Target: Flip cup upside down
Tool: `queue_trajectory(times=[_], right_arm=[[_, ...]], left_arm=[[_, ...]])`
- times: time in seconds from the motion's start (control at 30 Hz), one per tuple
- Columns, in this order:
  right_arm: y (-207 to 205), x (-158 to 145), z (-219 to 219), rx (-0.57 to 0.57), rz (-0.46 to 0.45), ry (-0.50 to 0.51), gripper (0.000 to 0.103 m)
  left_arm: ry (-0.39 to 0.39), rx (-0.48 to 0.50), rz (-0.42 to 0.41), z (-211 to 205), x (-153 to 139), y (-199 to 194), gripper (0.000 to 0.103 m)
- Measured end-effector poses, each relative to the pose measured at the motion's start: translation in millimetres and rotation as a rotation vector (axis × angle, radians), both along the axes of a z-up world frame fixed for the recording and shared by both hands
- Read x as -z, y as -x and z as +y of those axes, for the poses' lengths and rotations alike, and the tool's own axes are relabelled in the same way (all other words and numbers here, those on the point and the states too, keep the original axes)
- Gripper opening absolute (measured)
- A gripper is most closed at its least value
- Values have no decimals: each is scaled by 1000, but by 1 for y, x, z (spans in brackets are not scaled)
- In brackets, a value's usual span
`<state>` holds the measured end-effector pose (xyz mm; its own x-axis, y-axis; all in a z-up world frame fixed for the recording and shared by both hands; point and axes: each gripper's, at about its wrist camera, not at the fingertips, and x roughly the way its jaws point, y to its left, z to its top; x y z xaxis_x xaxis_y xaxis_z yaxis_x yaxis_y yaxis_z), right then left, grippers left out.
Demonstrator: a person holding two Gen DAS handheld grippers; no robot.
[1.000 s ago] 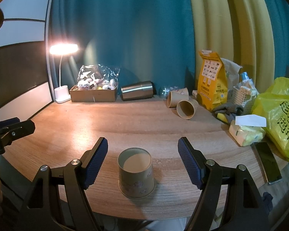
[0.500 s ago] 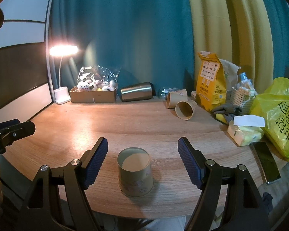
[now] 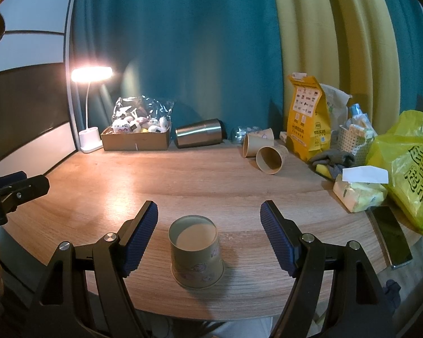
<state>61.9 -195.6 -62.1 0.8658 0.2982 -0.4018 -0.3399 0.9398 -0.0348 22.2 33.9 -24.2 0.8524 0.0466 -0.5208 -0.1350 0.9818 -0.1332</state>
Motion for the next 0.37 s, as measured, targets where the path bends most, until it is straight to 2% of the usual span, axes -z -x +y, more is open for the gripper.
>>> queue_trajectory(times=[0.37], right_arm=[[-7,6,3,6,25,7,78]], left_arm=[[19,20,14,3,5,-6,97]])
